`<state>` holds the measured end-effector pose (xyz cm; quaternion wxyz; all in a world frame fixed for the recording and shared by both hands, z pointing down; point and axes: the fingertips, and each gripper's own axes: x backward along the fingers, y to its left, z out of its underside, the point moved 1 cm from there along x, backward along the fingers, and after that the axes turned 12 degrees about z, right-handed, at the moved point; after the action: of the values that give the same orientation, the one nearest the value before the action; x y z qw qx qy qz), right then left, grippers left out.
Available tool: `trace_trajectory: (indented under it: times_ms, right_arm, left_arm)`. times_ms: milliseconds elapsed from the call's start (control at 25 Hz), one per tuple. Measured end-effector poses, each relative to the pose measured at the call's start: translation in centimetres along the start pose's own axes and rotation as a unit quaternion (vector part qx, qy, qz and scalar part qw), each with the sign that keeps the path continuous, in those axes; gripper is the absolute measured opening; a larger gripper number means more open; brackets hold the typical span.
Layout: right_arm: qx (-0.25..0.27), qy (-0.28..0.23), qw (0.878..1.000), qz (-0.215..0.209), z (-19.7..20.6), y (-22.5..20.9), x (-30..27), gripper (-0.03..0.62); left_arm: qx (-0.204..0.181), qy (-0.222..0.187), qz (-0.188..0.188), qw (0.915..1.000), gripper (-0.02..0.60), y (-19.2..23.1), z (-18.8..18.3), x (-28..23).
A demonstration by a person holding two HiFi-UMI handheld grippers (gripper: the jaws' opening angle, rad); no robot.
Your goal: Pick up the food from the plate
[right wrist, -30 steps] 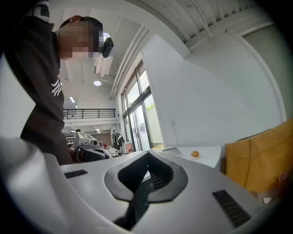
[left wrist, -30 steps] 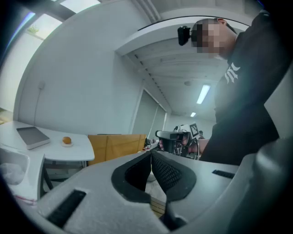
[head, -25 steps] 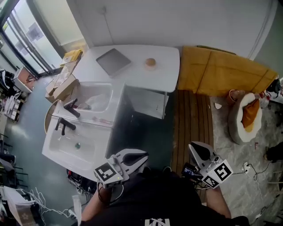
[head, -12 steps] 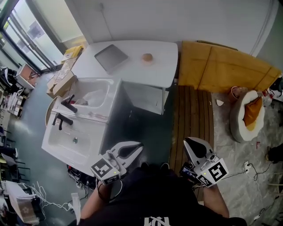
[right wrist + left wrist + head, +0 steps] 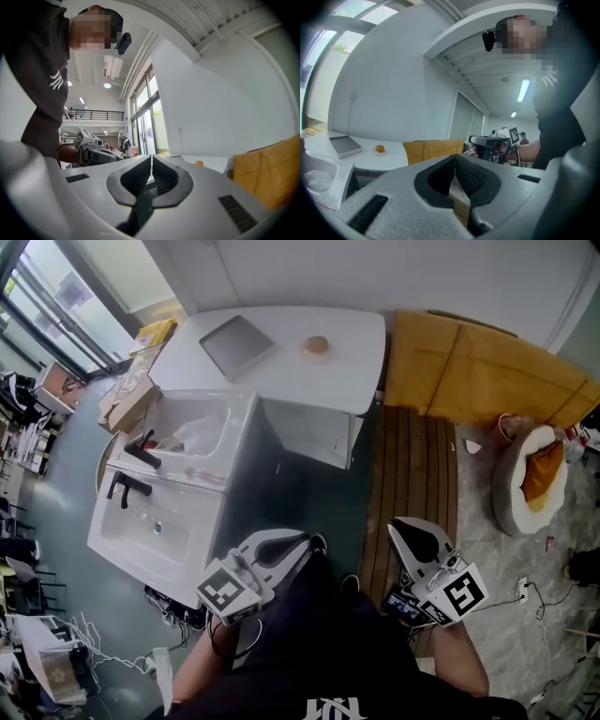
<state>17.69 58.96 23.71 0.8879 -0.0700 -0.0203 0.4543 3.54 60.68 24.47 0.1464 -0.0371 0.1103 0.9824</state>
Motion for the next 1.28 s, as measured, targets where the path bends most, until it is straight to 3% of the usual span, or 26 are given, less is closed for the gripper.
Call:
trace_trajectory:
  times_ms: [440, 760, 1280]
  right_arm:
    - [0.008, 0.027, 0.999, 0.021, -0.4, -3.3, -9.9, 0.005]
    - [0.017, 0.026, 0.999, 0.02, -1.9, -4.7, -20.0, 0.005]
    - [0.005, 0.008, 0.999, 0.048, -3.6, -10.7, -26.6, 0.005]
  left_arm:
    - [0.022, -0.046, 0.019, 0.9985, 0.005, 11.1, -1.6, 0.0]
    - [0.033, -0.032, 0.02, 0.9988, 0.005, 20.3, -2.5, 1.6]
    - [0.047, -0.052, 0.016, 0.9974, 0.005, 28.0, -4.3, 0.3]
